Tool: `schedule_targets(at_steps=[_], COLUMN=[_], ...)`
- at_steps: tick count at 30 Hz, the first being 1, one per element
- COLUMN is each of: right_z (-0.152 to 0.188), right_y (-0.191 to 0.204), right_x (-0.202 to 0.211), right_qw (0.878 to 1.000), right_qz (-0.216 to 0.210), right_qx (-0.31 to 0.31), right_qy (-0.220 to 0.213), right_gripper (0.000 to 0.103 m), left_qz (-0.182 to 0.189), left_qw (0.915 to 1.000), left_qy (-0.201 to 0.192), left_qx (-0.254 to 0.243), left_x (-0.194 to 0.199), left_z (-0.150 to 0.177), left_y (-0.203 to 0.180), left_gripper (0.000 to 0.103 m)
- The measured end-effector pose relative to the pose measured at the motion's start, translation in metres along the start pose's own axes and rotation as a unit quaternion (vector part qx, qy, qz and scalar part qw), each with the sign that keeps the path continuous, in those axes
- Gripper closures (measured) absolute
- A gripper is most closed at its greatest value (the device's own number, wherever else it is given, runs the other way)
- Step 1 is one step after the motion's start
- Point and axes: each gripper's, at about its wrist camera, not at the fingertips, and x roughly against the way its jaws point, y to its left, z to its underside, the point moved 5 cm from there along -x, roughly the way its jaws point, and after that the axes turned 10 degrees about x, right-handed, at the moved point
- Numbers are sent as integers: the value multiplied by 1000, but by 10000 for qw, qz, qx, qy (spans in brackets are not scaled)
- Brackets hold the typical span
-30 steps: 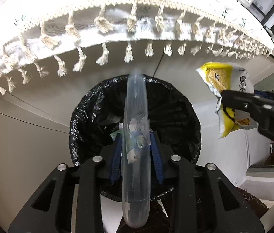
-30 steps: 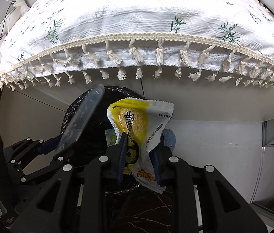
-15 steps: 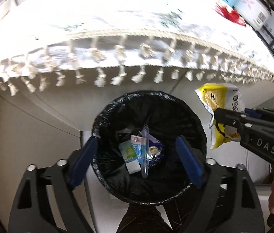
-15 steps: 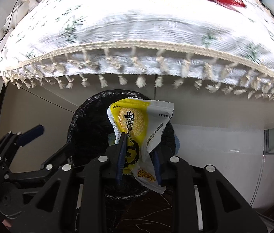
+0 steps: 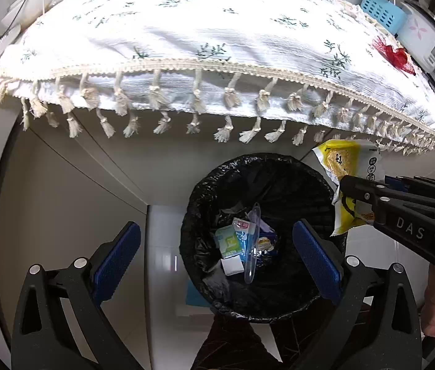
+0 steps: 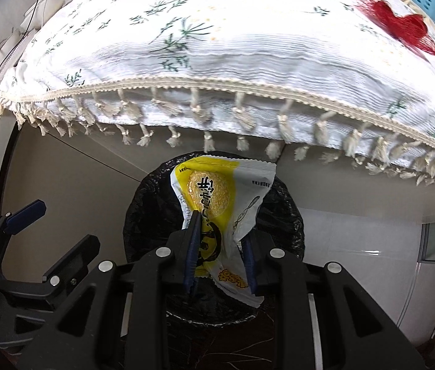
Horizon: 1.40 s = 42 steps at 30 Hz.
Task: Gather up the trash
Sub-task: 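Open the left gripper to drop the tube while the right drops the yellow bag, then raise both open grippers back over the table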
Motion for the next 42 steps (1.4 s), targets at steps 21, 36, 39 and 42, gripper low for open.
schedule_targets(at_steps=[21,36,39,42], right_z=[6,7,6,3], right_y=[-5,-38,-45,-51], right_x=[-5,58,73,90], right_qw=[9998,9977,9966,9951], right_qz=[89,440,540,615], right_qx=[-35,-79,-105,-152], right_qy=[-156,-501,-616,-761], right_gripper=[35,13,12,12], left_qz=[-25,-119,-80,-51], left_qw=[10000,9999,9999,9999], left_qy=[9,-7,-69,-143], left_qx=[17,33,51,30], left_x=[-2,14,25,37], left_z=[-7,-14,-20,-27], left_y=[0,7,6,3], left_gripper=[6,6,6,6])
